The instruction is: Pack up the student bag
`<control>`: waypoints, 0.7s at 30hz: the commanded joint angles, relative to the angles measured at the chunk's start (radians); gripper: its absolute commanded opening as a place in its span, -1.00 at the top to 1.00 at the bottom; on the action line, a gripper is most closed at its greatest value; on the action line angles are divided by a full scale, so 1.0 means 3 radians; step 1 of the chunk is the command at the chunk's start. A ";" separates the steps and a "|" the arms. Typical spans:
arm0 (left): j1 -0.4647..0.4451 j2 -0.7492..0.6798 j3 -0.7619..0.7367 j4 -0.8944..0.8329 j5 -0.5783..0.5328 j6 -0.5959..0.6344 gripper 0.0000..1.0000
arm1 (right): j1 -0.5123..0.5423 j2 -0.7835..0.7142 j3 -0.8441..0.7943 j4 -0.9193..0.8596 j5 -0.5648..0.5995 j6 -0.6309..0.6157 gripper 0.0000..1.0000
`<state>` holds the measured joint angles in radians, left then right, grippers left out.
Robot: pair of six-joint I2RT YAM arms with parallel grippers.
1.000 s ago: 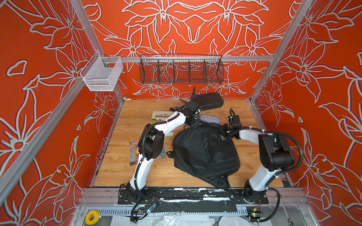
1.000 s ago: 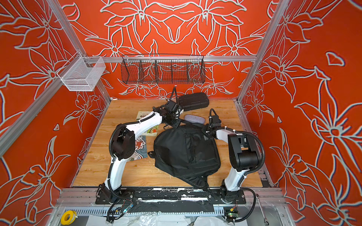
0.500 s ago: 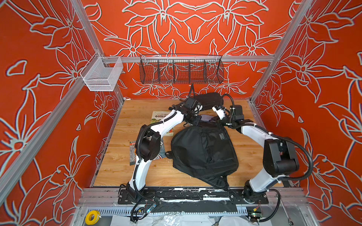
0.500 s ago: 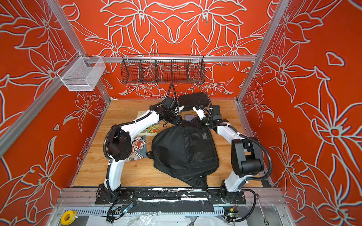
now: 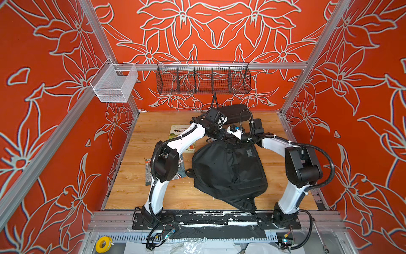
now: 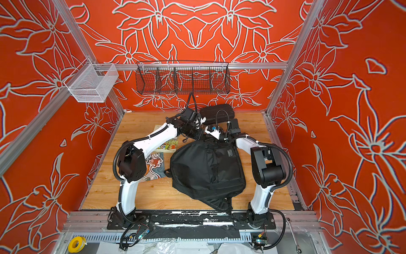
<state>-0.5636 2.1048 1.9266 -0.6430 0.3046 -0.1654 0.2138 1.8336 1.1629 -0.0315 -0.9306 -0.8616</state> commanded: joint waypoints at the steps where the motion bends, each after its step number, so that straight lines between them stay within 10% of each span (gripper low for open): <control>1: 0.0009 -0.0185 0.0145 0.0131 0.0109 -0.0093 1.00 | 0.0064 0.0150 0.0131 -0.0463 -0.0363 -0.0779 0.27; 8: 0.0012 -0.0195 0.0204 0.0083 0.0130 -0.0116 1.00 | 0.0070 0.0143 0.0166 -0.0644 -0.0232 -0.0983 0.25; 14: 0.0011 -0.0224 0.0217 0.0083 0.0171 -0.0148 1.00 | 0.0105 0.0050 -0.0169 0.0310 0.0437 -0.0439 0.59; 21: 0.0010 -0.0285 0.0186 0.0023 0.0072 -0.0116 1.00 | 0.0094 -0.0063 -0.0060 0.0073 0.0665 -0.0250 1.00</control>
<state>-0.5617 2.1017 1.9488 -0.6636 0.3138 -0.2024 0.2436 1.8450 1.1431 0.0265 -0.8074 -0.9817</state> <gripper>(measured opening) 0.062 0.072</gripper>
